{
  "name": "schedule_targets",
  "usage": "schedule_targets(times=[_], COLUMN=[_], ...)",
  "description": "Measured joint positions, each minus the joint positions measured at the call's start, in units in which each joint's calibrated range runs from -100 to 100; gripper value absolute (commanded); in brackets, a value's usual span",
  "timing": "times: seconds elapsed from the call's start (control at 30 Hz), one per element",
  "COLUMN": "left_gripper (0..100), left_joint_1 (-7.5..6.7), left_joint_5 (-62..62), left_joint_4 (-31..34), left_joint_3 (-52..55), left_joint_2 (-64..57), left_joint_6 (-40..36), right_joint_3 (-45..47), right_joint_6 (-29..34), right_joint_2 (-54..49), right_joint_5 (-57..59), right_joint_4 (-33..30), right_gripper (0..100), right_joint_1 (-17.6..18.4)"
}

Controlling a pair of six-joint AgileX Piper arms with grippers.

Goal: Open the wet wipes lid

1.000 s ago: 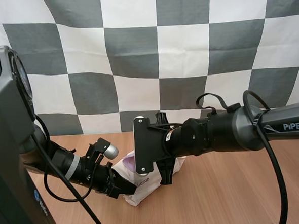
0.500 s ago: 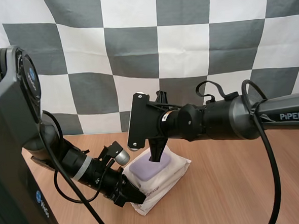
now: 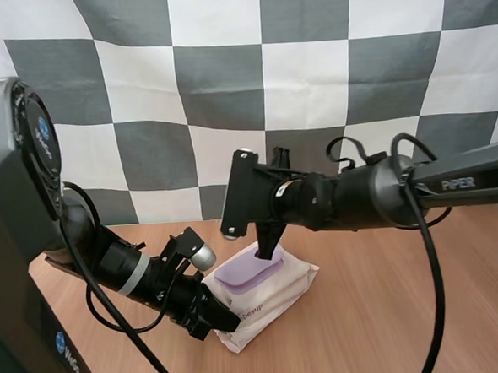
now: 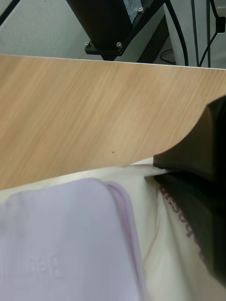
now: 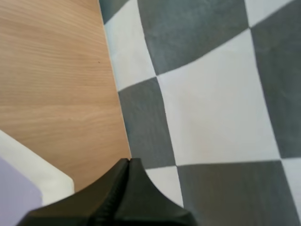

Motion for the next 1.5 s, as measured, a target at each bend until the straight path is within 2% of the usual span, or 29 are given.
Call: schedule_targets(times=[0.17, 0.3, 0.47, 0.67, 1.03, 1.2, 1.5], left_gripper=[0, 0, 0, 0, 0, 0, 0], left_joint_1=[0.0, 0.0, 0.0, 0.0, 0.0, 0.0, 0.0], left_joint_5=[-0.68, -0.27, 0.58, 0.58, 0.72, 0.72, 0.72], left_joint_4=[-0.88, -0.99, -1.11, -1.11, -1.24, -1.24, -1.24], left_joint_3=[0.0, 0.0, -0.12, -0.12, -0.12, -0.12, -0.12], left_joint_2=[0.0, 0.0, 0.0, 0.0, 0.0, 0.0, 0.0], left_joint_6=[0.0, 0.0, 0.0, 0.0, 0.0, 0.0, 0.0], right_joint_3=[0.15, 3.19, 9.76, 11.67, 11.67, 11.67, 11.67], right_joint_6=[0.3, 0.39, 0.92, 0.53, -1.01, -1.01, -1.01], right_joint_2=[-8.67, -14.13, -15.19, -15.06, -14.68, -13.32, -9.65], right_joint_5=[12.1, 22.35, 35.7, 47.5, 39.93, 39.54, 30.41], right_joint_4=[-0.47, -1.99, -5.1, -2.86, 0.54, 0.85, 0.97], right_gripper=[0, 0, 0, 0, 0, 0, 0], right_joint_1=[-2.56, -2.82, -2.82, -2.82, -0.13, -0.15, -0.15])
